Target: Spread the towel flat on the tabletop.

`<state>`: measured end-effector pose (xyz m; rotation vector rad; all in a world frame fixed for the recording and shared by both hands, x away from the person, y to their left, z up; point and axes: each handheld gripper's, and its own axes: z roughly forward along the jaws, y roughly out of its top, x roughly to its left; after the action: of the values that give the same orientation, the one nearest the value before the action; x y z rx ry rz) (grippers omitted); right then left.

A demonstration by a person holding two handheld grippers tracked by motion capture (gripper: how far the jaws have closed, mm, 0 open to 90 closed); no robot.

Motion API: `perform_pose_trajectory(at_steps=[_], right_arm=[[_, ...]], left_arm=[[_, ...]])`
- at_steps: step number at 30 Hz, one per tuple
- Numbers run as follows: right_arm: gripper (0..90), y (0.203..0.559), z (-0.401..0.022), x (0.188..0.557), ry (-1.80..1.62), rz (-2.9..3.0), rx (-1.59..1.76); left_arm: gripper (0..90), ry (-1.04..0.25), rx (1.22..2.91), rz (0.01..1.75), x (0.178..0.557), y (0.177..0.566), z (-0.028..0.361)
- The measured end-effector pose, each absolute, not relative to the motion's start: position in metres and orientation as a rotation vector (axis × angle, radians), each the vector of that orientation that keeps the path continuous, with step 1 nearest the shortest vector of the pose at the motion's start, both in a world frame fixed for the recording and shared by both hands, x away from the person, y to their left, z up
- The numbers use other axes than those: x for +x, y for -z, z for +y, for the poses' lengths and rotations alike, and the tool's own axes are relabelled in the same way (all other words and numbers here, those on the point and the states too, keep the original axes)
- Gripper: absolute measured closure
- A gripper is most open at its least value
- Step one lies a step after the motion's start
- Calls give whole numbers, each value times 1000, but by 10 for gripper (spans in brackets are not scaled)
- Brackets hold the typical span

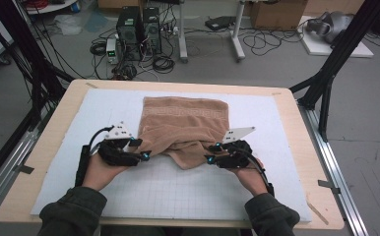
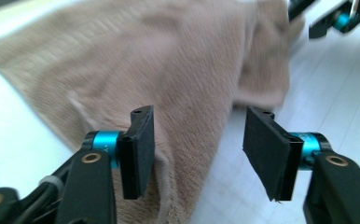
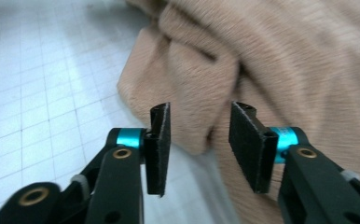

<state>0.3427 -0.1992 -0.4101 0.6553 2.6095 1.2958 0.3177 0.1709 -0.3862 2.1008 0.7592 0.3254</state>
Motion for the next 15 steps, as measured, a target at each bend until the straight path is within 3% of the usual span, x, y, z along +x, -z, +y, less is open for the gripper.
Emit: perform_pose_trajectory(at_steps=[5,6,8,10,15], right_arm=[[560,427,-181,353,-1294,2652,685],[607,429,-179,355,-1303,2658,685],[731,431,-178,357,-1295,2668,656],[800,430,-179,357,-1305,2681,625],[824,413,-186,346,-1319,2666,545]], left_arm=[[457,-336,2157,809,322,413,165],[508,-327,2156,801,323,416,165],[704,-330,2180,796,323,418,164],[790,-341,2159,791,322,414,166],[831,-367,2090,755,304,395,171]])
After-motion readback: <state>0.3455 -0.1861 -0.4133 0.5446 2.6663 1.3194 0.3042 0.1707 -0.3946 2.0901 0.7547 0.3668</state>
